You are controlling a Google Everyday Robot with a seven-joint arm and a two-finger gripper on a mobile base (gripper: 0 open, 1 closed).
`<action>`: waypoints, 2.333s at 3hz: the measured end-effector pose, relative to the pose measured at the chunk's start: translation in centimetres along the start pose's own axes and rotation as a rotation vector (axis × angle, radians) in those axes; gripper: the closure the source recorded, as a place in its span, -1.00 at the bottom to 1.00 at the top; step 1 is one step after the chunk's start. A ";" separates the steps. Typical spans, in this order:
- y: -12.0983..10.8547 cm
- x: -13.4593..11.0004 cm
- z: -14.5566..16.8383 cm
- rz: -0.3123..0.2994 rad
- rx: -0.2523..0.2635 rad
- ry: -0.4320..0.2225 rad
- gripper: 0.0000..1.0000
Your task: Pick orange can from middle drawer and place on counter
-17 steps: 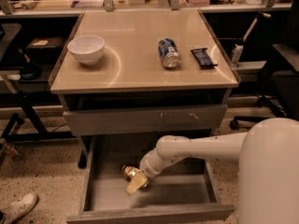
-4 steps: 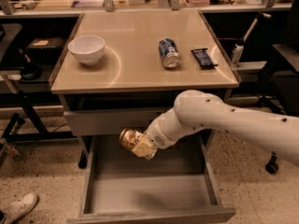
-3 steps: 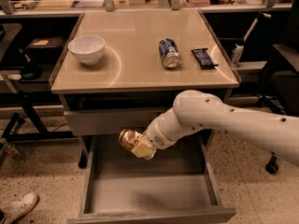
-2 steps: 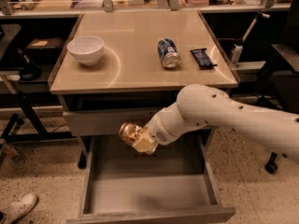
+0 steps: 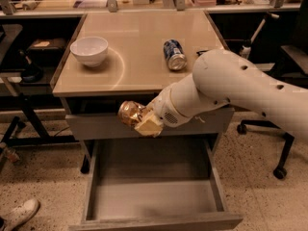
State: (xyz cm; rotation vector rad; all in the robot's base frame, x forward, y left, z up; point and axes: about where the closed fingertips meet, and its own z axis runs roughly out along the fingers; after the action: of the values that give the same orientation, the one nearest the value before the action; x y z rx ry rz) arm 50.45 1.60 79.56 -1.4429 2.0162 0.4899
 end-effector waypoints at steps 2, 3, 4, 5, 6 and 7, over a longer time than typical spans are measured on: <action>-2.3 -2.4 -0.9 -0.021 0.001 -0.035 1.00; -6.0 -5.6 -1.7 -0.049 -0.014 -0.078 1.00; -9.0 -7.7 -1.7 -0.060 -0.024 -0.091 1.00; -11.6 -9.0 -1.2 -0.059 -0.031 -0.086 1.00; -14.4 -9.7 -0.5 -0.046 -0.023 -0.058 1.00; -16.2 -9.9 0.1 -0.027 -0.016 -0.031 1.00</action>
Offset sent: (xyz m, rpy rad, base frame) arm 0.0752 0.0086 0.0705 0.0877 -0.0744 0.0440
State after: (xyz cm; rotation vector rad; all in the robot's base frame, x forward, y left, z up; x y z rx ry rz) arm 67.98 3.28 86.81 -1.4613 1.9700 0.5150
